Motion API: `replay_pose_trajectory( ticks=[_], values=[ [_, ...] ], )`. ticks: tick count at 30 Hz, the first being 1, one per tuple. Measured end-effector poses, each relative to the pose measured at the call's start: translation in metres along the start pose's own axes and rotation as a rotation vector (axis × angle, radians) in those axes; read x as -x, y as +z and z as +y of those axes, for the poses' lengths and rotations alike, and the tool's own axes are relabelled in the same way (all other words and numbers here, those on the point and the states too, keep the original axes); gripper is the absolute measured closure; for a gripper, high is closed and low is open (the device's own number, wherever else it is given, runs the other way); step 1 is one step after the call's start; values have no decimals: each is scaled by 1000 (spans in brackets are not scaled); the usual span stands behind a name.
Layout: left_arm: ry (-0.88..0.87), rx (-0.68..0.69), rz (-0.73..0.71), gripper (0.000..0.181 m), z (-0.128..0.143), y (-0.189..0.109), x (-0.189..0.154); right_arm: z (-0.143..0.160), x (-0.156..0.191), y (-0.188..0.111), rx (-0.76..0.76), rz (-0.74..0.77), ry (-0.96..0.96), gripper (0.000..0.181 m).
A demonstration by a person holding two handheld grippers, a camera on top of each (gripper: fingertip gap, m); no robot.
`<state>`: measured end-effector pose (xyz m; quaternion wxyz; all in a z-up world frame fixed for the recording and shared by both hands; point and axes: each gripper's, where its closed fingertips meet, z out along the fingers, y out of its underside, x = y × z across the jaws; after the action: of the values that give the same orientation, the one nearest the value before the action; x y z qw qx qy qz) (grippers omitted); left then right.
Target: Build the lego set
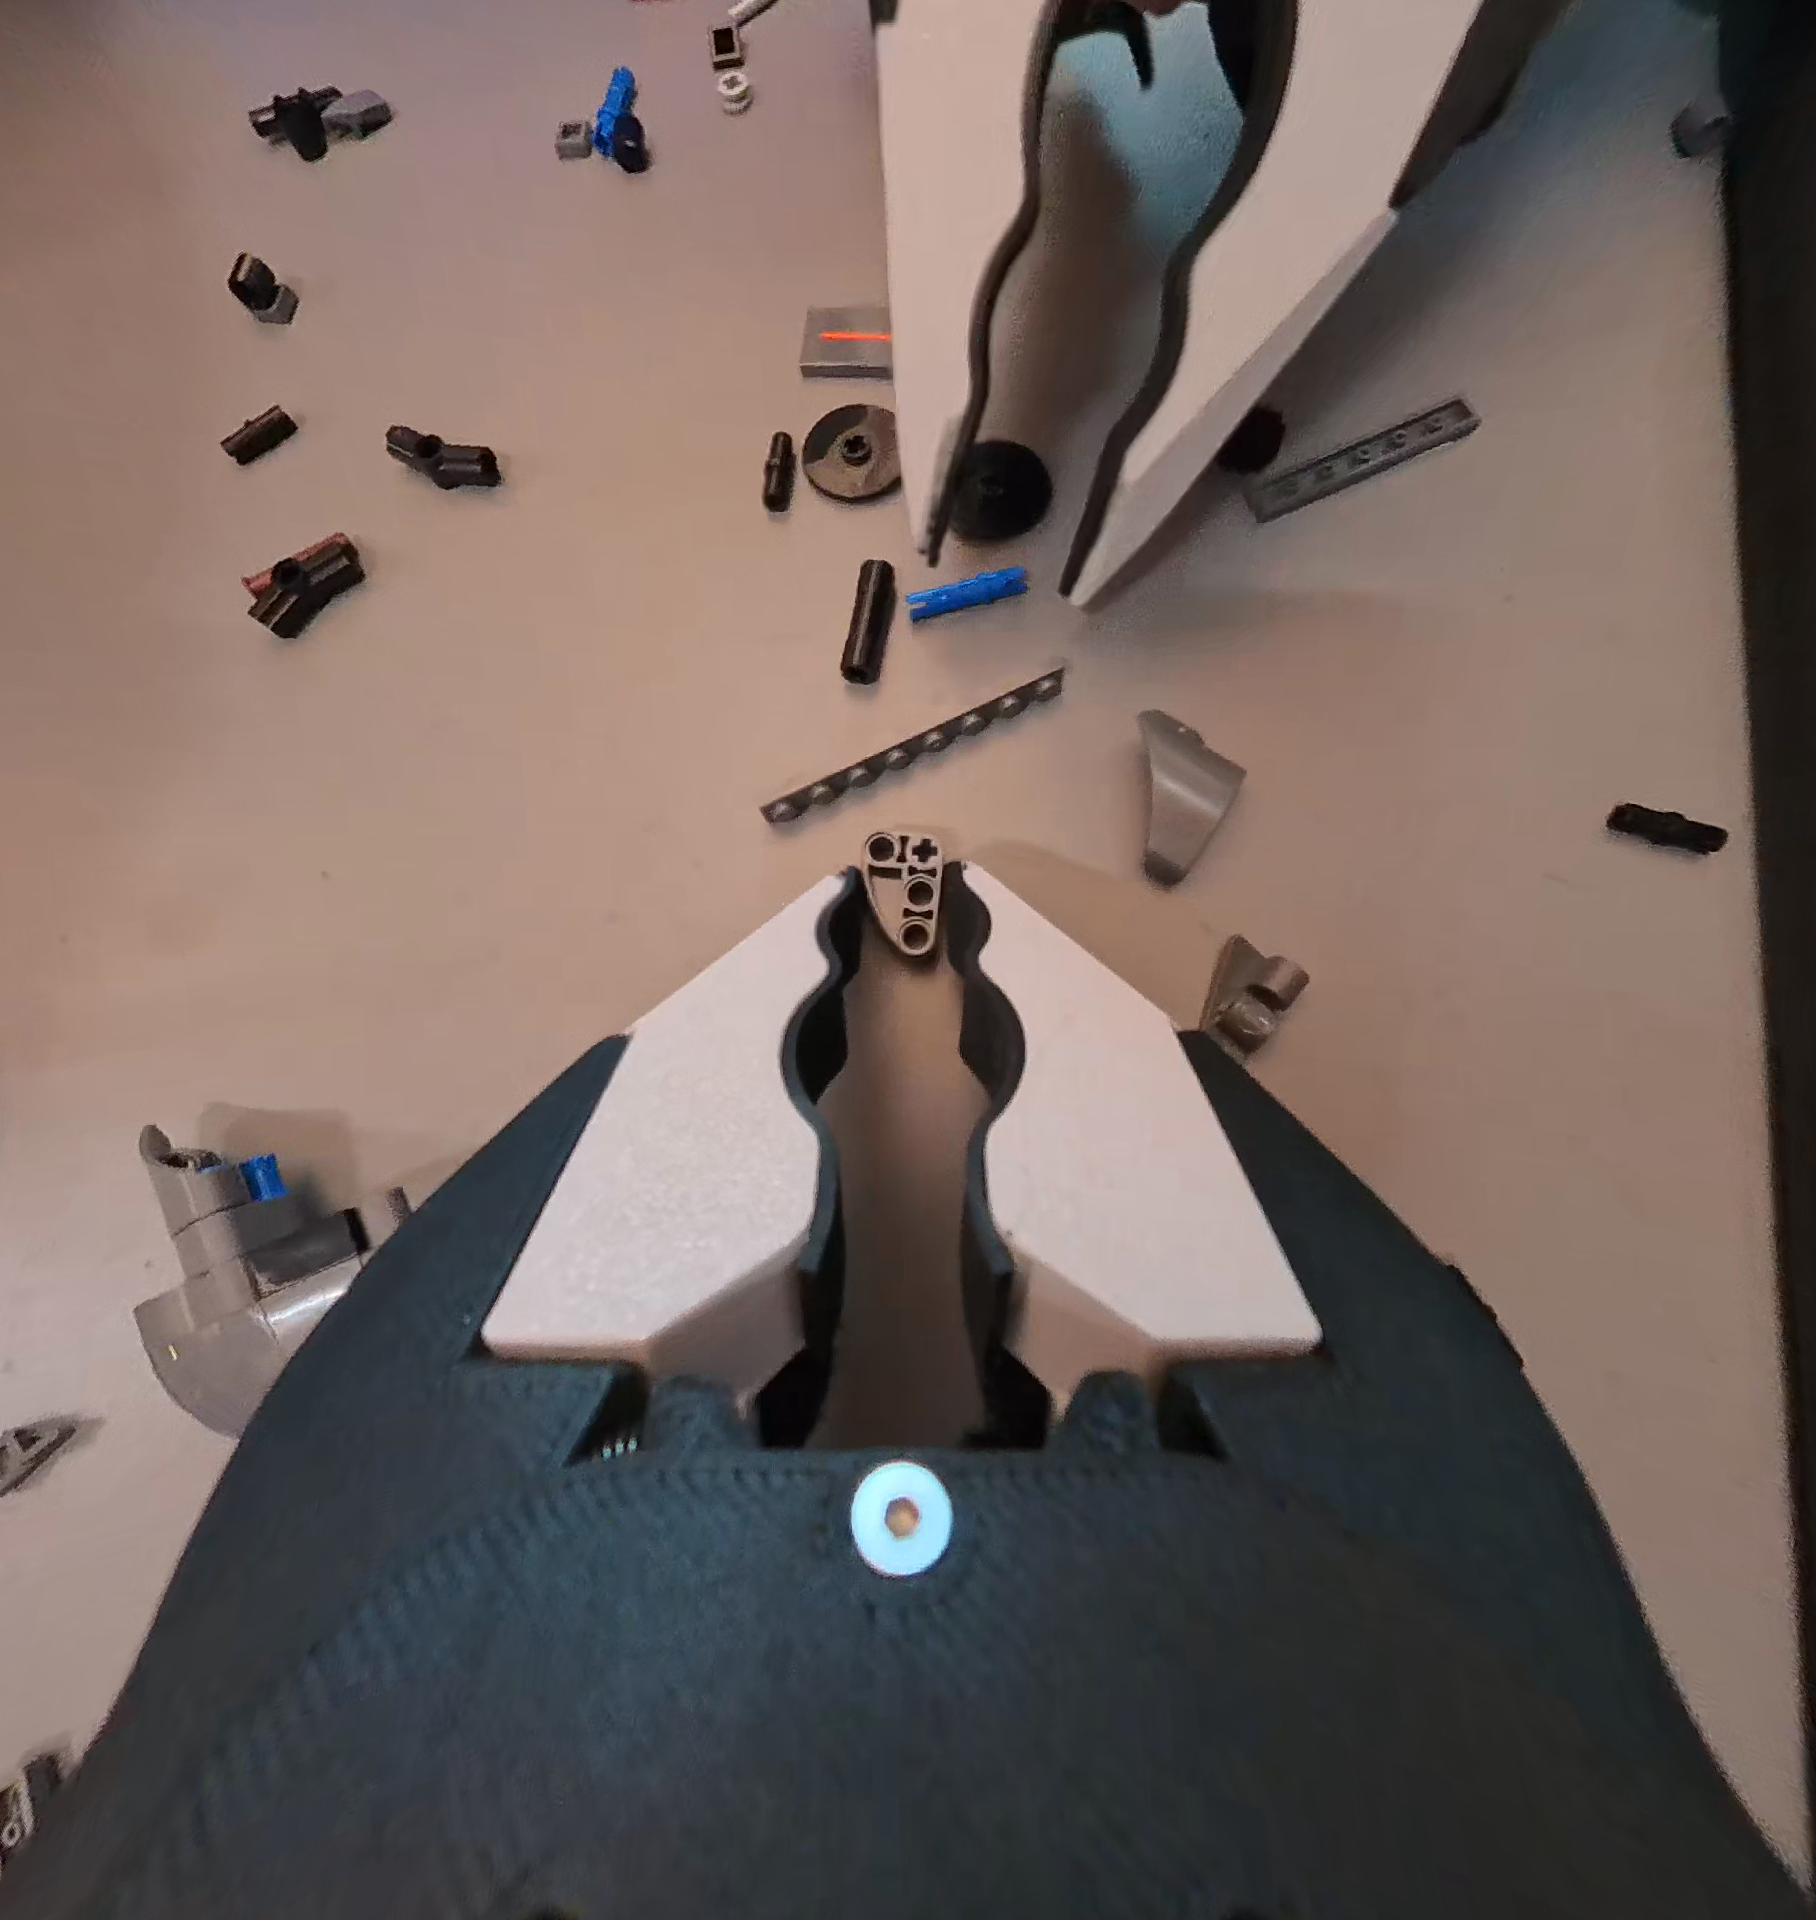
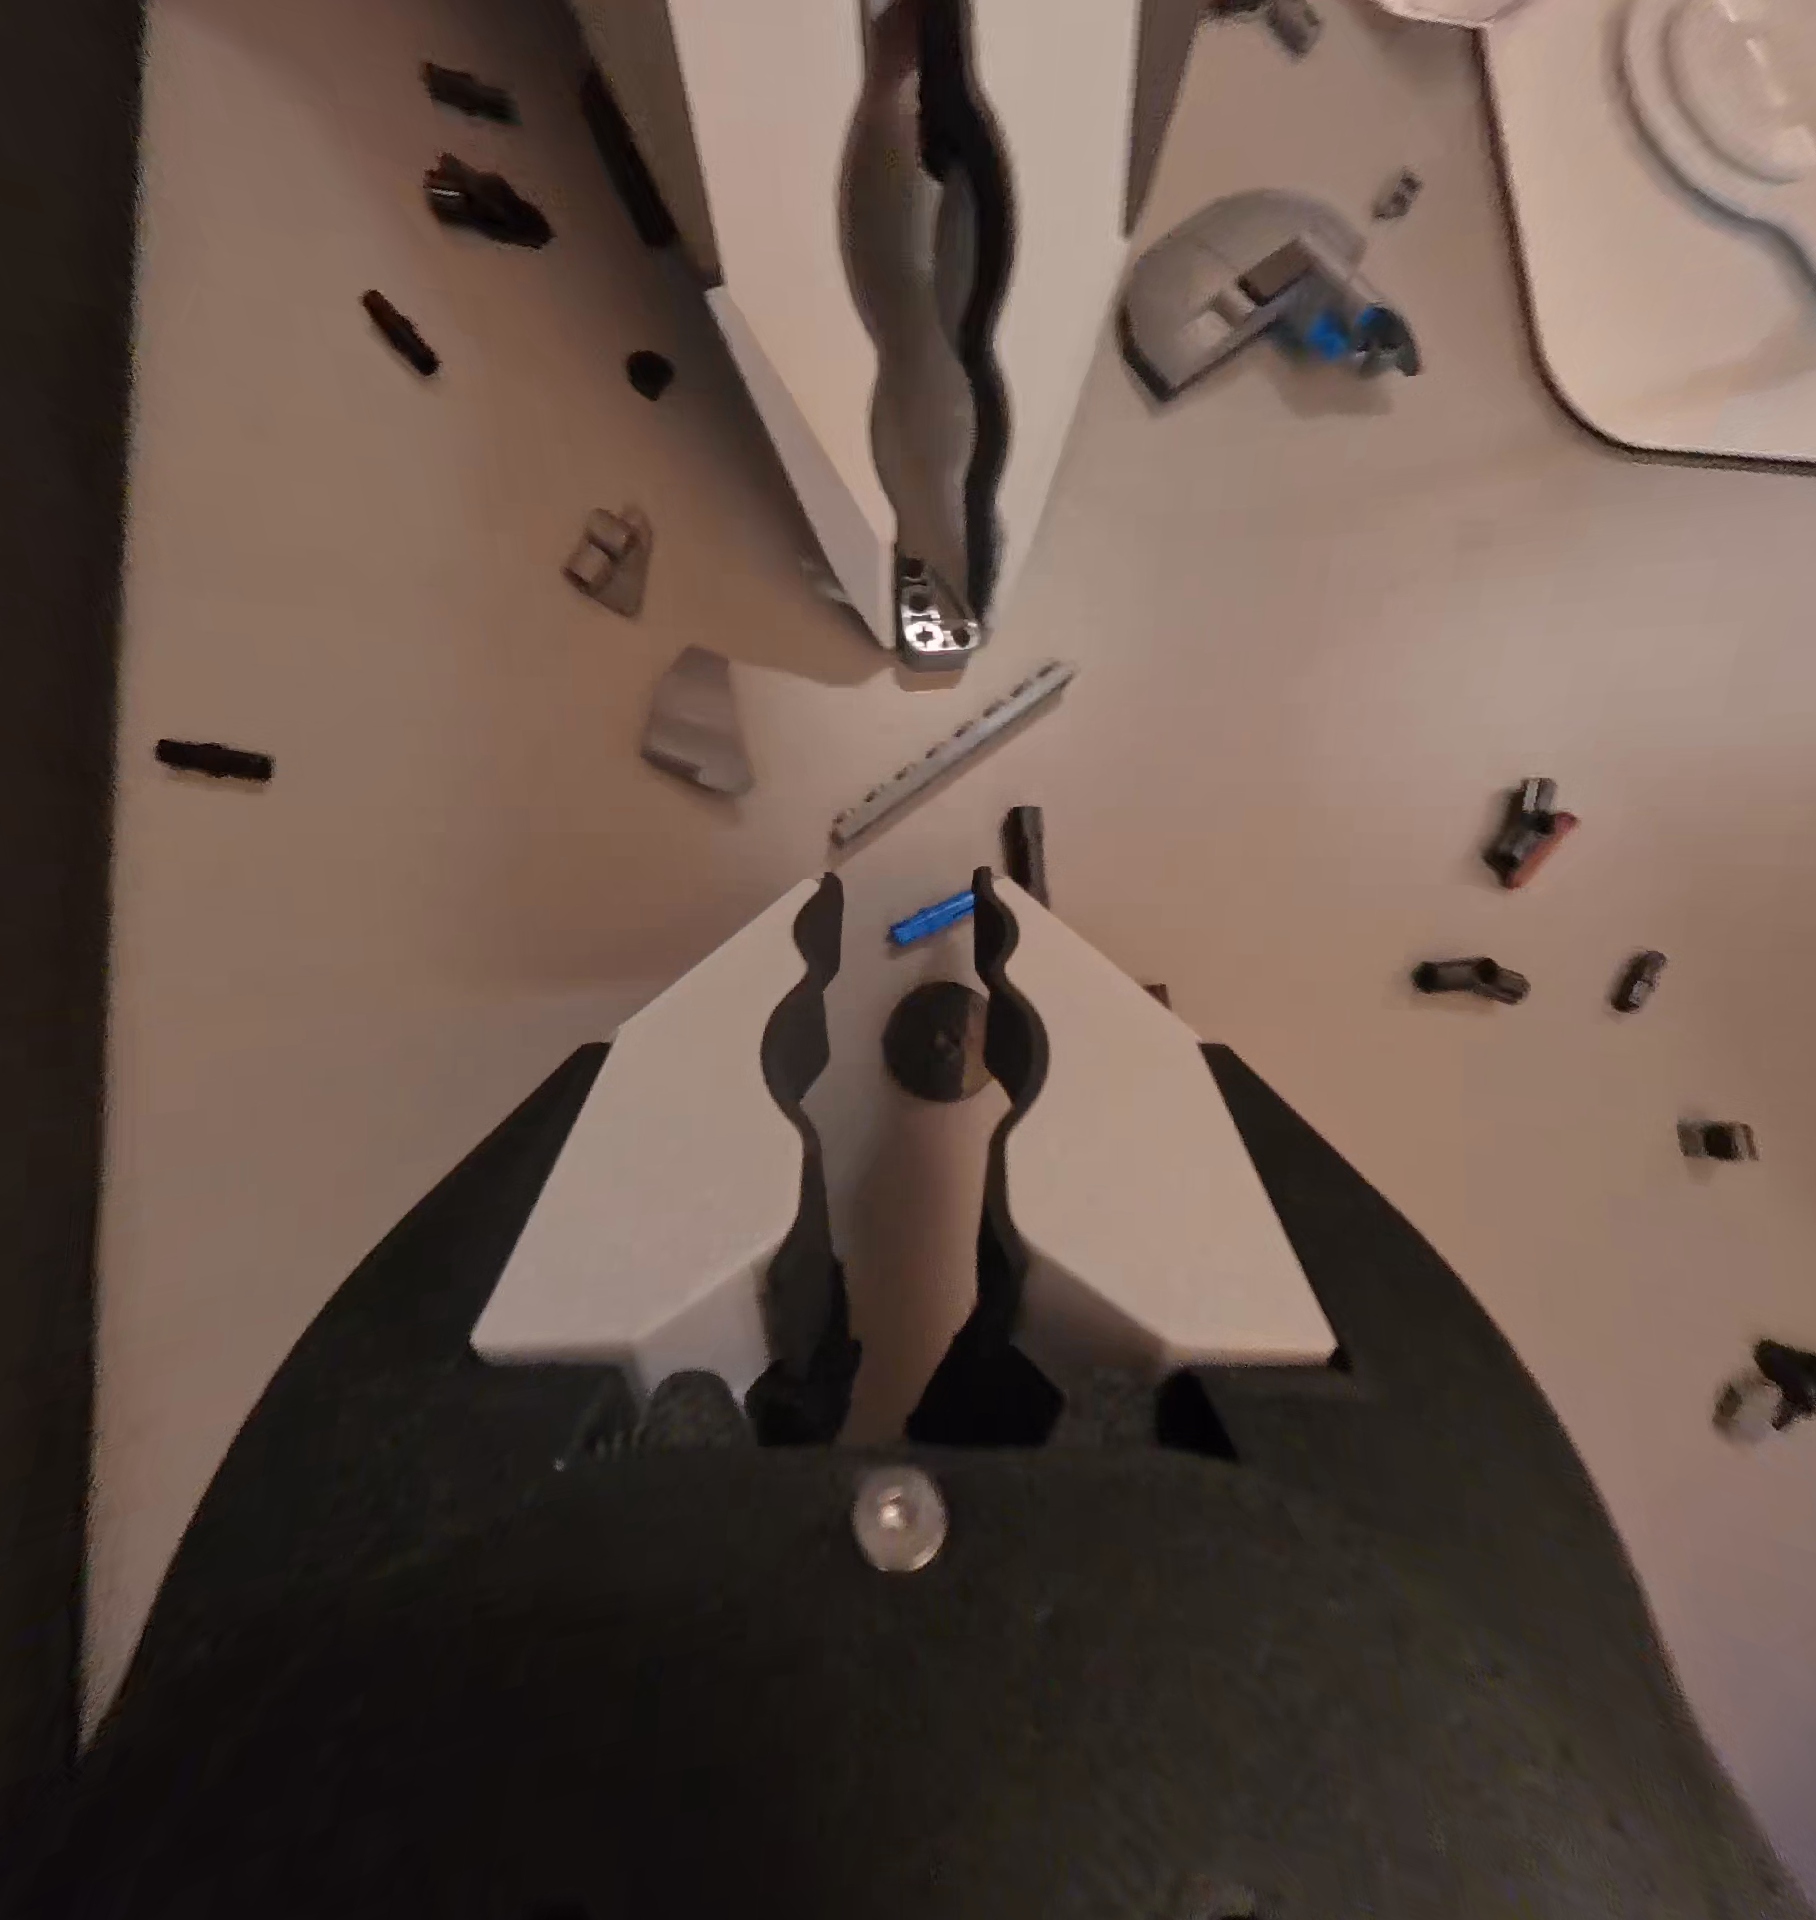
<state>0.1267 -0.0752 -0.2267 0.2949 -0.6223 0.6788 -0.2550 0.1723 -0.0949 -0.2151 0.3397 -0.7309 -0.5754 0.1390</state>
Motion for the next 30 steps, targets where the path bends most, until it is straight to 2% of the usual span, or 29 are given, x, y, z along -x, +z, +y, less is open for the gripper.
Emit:
replay_pose_trajectory(
  ticks=[7, 9, 15, 16, 18, 22, 24, 27, 30],
  values=[
    [-32, 1, 6, 167, 5, -5, 2, 9, 0, 6, 81, -20, 65, 163],
    [-41, 1, 11, 168, 7, -7, 2, 6, 2, 9, 103, 5, 42, 179],
    [-95, 7, 48, 167, 17, -19, -1, -2, -1, 7, 132, -1, 64, 181],
    [-92, 9, 34, 160, 18, -21, 2, -7, -3, 5, 132, 0, 52, 181],
    [-34, 1, -25, 148, 17, -27, 10, -28, -5, 5, 103, -20, 38, 181],
    [178, -88, -186, 147, -6, -46, 15, -65, -5, 18, 82, -112, 49, 180],
    [312, -68, -264, 154, -10, -49, 14, -78, -5, 23, 50, -164, 83, 180],
    [417, -39, -323, 179, -10, -48, 15, -89, -6, 25, -15, -212, 130, 180],
    [407, -42, -343, 181, -12, -50, 19, -93, -11, 24, -77, -219, 176, 180]
  ],
)
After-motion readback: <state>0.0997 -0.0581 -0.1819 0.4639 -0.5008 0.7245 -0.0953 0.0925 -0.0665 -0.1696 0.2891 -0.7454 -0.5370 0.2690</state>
